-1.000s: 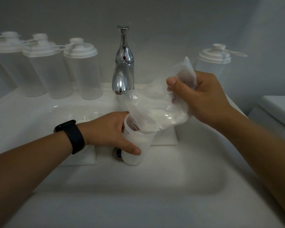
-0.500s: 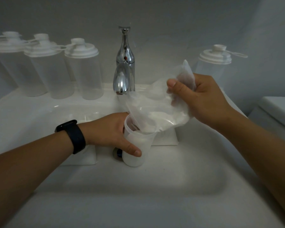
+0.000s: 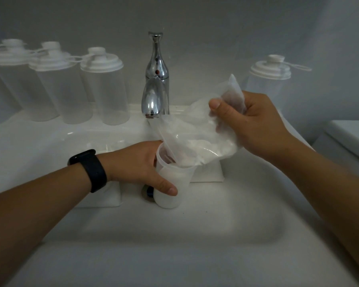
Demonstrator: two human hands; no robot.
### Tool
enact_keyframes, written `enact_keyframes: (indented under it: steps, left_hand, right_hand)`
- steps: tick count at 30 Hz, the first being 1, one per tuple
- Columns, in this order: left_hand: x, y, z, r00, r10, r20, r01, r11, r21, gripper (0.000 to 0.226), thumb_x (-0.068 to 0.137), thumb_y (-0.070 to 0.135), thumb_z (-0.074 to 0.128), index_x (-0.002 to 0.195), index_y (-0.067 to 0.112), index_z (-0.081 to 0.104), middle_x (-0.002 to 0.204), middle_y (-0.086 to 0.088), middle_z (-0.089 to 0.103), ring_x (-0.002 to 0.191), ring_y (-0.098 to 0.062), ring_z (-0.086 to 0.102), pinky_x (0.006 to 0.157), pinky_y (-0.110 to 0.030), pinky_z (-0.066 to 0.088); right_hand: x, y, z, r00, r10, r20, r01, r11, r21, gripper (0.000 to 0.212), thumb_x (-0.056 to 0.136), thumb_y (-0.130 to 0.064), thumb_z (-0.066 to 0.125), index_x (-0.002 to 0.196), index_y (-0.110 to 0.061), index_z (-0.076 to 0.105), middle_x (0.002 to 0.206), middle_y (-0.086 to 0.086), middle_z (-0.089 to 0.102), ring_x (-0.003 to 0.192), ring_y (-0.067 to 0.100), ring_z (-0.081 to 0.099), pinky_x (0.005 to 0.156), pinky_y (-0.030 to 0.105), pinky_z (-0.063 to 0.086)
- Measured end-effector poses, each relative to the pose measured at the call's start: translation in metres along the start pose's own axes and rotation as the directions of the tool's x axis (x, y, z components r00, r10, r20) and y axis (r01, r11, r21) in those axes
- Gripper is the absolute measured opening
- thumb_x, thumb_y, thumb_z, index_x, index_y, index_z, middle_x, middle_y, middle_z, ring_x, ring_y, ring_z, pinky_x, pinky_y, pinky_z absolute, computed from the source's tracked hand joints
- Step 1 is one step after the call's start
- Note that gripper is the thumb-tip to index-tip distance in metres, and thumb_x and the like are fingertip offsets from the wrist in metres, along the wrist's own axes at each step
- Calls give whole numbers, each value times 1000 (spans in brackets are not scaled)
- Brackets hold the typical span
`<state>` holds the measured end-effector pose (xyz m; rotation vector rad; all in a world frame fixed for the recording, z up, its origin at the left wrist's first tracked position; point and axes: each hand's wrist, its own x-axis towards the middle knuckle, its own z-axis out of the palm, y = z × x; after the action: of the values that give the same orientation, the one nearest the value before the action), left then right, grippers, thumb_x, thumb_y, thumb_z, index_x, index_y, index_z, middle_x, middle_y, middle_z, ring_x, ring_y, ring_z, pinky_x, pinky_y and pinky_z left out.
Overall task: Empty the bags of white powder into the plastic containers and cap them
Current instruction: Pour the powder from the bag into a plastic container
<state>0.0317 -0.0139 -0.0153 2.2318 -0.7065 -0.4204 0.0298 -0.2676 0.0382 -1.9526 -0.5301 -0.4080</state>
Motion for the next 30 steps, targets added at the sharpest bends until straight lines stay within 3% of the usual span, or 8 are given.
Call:
enact_keyframes:
  steps: [14,20,30]
  left_hand:
    - [-1,2,0,1000,-1,11,1,1000,-27,71,62,37,91,124,42,58,120,28,69,112,2,65,94,-16,52]
    - [-2,0,0,1000,2,12,-2,1000,-17,73,64,34,93,128,38,58,122,25,69,114,0,65,97,-21,52]
    - [-1,3,0,1000,-6,19,6,1000,-16,72,63,35,91,126,43,55,120,32,66,112,5,64,89,-11,50]
  right_hand:
    - [0,2,1,1000,-26,-7,26,1000,-5,27,100,-32,65,84,-12,73,72,0,72,65,7,67,64,19,51]
    - [0,2,0,1000,-27,-8,27,1000,-7,27,99,-31,65,87,-9,74,73,4,72,65,6,67,64,18,52]
    - [0,3,0,999,-41,-14,40,999,-33,30,100,-31,64,89,-5,74,79,8,72,74,21,70,67,28,55]
